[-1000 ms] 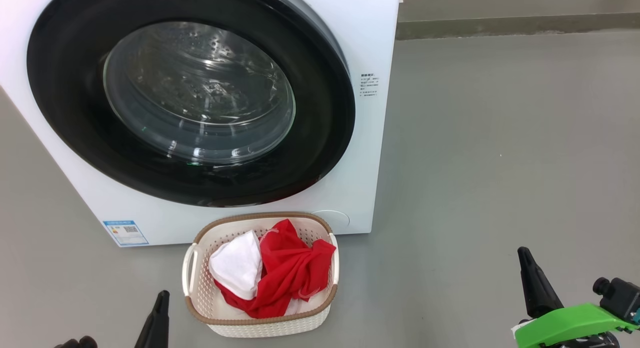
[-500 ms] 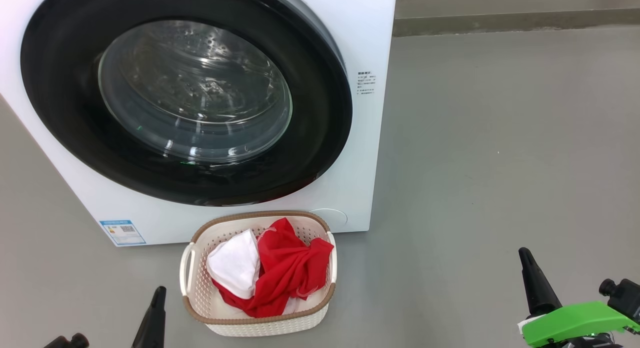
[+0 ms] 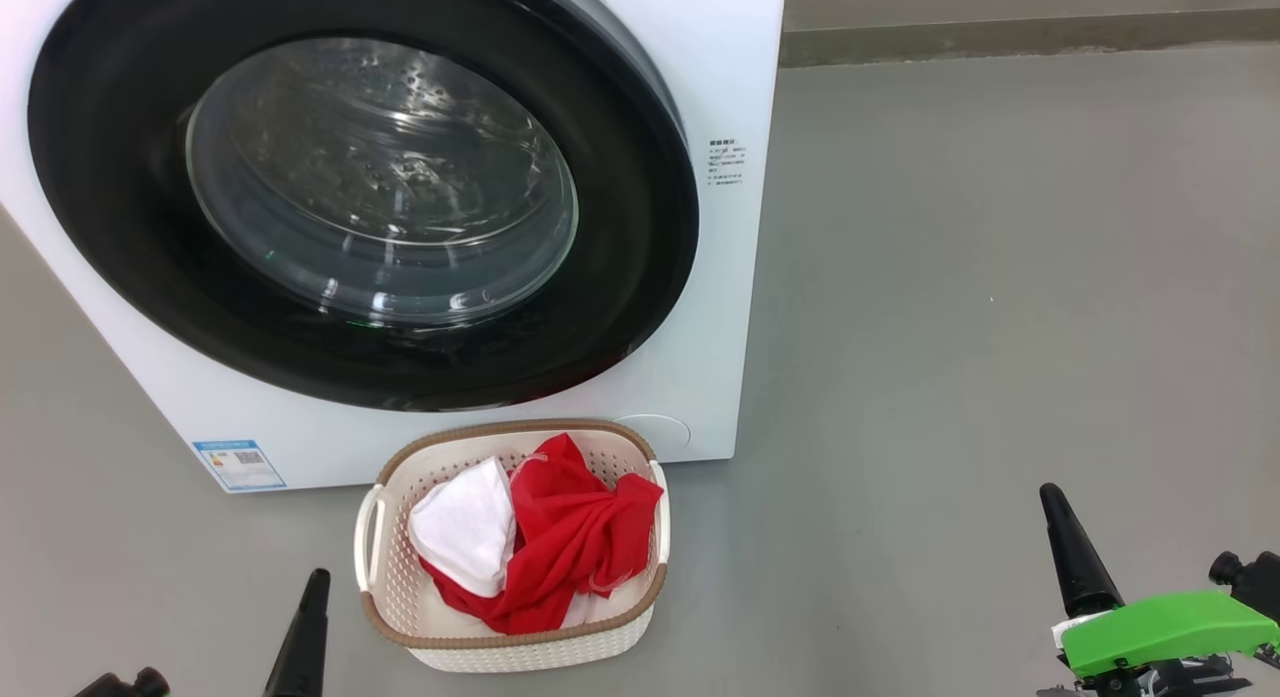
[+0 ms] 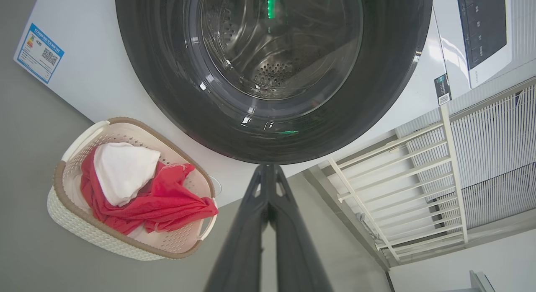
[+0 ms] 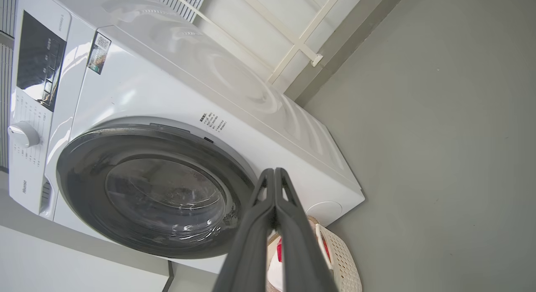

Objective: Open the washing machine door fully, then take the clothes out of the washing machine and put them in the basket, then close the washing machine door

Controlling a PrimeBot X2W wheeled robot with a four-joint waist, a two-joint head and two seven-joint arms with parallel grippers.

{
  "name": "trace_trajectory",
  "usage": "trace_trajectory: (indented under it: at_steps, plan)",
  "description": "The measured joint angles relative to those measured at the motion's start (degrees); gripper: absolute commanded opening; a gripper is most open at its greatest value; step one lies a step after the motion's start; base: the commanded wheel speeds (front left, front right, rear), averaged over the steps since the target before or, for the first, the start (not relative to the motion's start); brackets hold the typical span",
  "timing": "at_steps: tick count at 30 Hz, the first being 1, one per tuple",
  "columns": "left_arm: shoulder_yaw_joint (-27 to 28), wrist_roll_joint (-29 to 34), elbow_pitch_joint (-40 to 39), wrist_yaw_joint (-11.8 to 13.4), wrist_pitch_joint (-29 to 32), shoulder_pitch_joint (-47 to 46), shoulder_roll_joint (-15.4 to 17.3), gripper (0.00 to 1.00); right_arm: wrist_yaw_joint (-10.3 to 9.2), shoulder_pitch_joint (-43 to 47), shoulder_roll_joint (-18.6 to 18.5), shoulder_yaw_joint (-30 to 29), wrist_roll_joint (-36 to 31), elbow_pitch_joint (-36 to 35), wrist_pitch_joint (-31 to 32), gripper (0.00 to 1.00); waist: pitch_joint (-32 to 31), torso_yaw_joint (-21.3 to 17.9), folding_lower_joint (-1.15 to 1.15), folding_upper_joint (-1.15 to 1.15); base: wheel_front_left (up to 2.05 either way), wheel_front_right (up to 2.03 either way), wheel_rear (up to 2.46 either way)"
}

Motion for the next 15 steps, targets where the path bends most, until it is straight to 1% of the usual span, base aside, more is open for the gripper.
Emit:
trace_trajectory:
  at_steps: [15]
  plan:
    - [0.8, -9.1, 0.8, 0.0, 2.5, -1.4, -0.6, 0.0, -0.01, -0.9, -0.1, -0.9, 9.7, 0.0, 2.3, 0.0, 0.4, -0.4, 0.0, 0.0, 0.0, 0.0, 0.0]
